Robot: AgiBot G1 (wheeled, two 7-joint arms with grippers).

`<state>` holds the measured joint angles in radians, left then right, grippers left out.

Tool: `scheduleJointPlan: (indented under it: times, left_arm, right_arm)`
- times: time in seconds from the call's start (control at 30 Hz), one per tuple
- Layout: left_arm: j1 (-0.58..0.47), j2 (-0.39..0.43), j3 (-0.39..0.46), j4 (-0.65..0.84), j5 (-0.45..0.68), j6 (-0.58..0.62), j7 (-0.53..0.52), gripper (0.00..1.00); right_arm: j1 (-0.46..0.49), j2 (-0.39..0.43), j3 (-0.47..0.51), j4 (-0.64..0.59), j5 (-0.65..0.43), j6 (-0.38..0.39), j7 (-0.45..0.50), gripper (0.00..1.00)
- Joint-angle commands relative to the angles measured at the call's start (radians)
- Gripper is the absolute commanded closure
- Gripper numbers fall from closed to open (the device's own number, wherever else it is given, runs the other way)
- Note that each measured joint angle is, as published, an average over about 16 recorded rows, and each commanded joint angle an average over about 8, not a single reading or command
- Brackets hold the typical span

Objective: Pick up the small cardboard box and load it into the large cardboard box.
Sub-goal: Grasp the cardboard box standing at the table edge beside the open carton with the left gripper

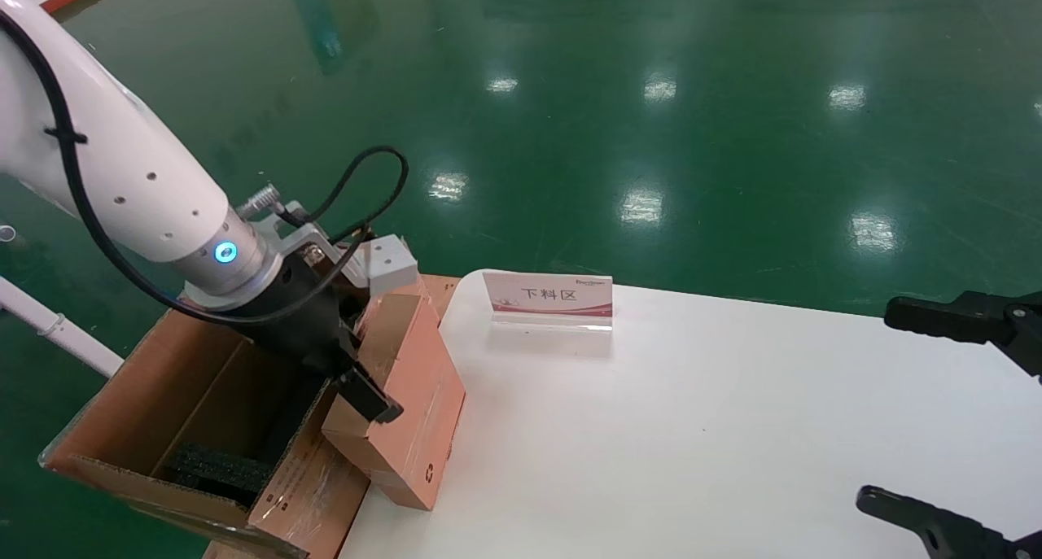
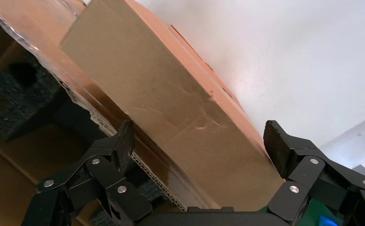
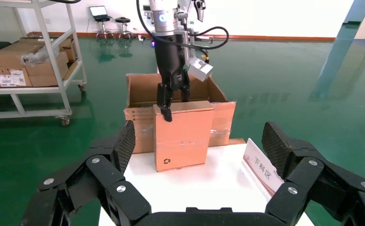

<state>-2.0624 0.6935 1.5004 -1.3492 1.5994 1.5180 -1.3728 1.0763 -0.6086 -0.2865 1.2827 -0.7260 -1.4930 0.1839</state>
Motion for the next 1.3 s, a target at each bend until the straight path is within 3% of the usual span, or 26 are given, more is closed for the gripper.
scheduleJointPlan:
  times: [0.03,0.23,0.27,0.5,0.53,0.57,0.8,0.83,1.3]
  left_arm:
    - [0.007,0.001,0.008,0.001,-0.001,-0.008,-0.003,0.0]
    - [0.013,-0.001,0.018,0.0,0.01,-0.027,-0.005,0.0]
    - [0.013,-0.001,0.019,-0.001,0.011,-0.028,-0.005,0.08]
    - [0.013,-0.002,0.019,-0.002,0.013,-0.03,-0.005,0.95]
    - [0.013,-0.002,0.018,-0.001,0.012,-0.029,-0.005,1.0]
    - [0.013,-0.002,0.018,-0.001,0.012,-0.028,-0.005,1.0]
    - [0.014,-0.001,0.016,0.0,0.009,-0.025,-0.005,1.0]
    - [0.014,-0.001,0.016,0.0,0.009,-0.024,-0.005,1.0]
    - [0.014,-0.001,0.014,0.001,0.007,-0.021,-0.005,1.0]
  right_arm:
    - [0.0,0.0,0.0,0.0,0.0,0.0,0.0,0.0]
    - [0.0,0.0,0.0,0.0,0.0,0.0,0.0,0.0]
    - [0.0,0.0,0.0,0.0,0.0,0.001,0.0,0.0]
    - [0.0,0.0,0.0,0.0,0.001,0.001,0.0,0.0]
    - [0.0,0.0,0.0,0.0,0.001,0.001,0.0,0.0]
    - [0.0,0.0,0.0,0.0,0.001,0.001,0.0,0.07]
    - [0.0,0.0,0.0,0.0,0.001,0.001,0.0,0.94]
    - [0.0,0.0,0.0,0.0,0.001,0.001,0.0,1.0]
    - [0.0,0.0,0.0,0.0,0.001,0.0,0.0,1.0]
